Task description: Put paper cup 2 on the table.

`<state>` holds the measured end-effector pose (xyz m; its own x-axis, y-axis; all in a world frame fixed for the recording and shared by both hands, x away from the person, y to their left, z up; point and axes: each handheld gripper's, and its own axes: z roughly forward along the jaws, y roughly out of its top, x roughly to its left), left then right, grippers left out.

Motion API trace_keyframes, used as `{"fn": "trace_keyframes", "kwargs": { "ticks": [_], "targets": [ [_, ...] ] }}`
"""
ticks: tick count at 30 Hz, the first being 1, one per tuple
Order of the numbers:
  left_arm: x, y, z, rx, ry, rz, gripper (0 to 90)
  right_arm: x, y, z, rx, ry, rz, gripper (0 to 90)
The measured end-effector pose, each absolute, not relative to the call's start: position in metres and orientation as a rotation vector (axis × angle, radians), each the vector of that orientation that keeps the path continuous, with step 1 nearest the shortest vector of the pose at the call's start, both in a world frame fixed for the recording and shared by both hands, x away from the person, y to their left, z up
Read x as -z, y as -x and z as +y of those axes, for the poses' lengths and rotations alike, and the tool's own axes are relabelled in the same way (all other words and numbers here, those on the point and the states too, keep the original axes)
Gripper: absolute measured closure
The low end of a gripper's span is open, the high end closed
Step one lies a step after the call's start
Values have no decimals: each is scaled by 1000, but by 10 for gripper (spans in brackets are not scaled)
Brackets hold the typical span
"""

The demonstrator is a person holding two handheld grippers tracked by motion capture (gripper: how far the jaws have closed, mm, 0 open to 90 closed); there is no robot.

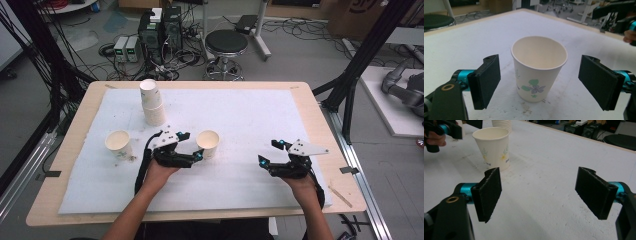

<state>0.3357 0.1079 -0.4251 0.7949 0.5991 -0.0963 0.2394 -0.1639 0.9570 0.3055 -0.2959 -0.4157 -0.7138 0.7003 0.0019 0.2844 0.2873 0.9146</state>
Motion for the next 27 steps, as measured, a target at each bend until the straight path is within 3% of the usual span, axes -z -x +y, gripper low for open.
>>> {"fn": "trace_keyframes", "kwargs": {
  "ticks": [16,27],
  "targets": [
    [419,-305,165,-442,-1636,643,171,405,-292,-289,-1387,-877,2132,215],
    [417,-292,175,-464,-1613,621,173,406,-275,-289,-1357,-910,2105,210]
  ]
}}
